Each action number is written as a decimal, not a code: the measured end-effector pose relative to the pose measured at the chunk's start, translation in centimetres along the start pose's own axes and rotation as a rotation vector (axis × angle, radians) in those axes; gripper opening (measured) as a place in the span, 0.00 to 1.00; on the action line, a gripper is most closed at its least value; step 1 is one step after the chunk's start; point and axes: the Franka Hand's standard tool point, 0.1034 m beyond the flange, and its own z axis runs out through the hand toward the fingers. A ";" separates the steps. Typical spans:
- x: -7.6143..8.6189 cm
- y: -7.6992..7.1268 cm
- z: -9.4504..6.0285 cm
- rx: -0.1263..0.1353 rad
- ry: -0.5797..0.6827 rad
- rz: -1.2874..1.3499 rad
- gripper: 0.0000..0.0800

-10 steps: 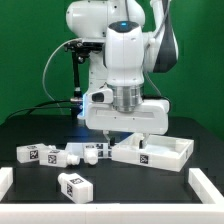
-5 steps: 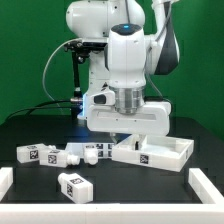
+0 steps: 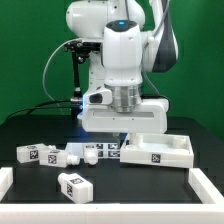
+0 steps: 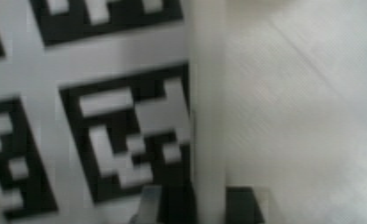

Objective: Assemble one leg

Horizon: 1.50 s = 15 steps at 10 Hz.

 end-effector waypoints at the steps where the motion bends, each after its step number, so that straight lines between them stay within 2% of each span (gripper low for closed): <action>1: 1.9 0.2 -1.2 0.011 0.001 -0.040 0.07; 3: 4.3 0.8 -3.7 0.023 -0.035 -0.060 0.07; 4: 5.2 0.3 -4.3 0.014 -0.023 -0.071 0.07; 6: 4.7 0.6 -3.7 0.011 -0.029 -0.070 0.07; 7: 4.8 0.8 -3.8 0.008 -0.036 -0.084 0.07; 8: 5.7 1.7 -4.4 0.001 -0.063 -0.098 0.07; 9: 7.8 3.0 -6.1 -0.007 -0.128 -0.134 0.07; 10: 11.0 3.8 -7.4 -0.022 -0.155 -0.155 0.07; 11: 13.2 3.7 -7.5 -0.026 -0.146 -0.155 0.07; 14: 12.9 3.6 -7.0 -0.028 -0.148 -0.158 0.07; 15: 13.3 3.6 -6.7 -0.030 -0.156 -0.157 0.07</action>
Offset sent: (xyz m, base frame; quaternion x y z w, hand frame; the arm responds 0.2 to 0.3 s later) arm 0.0354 0.0015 0.0379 -0.0874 -0.0584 -0.0479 0.9933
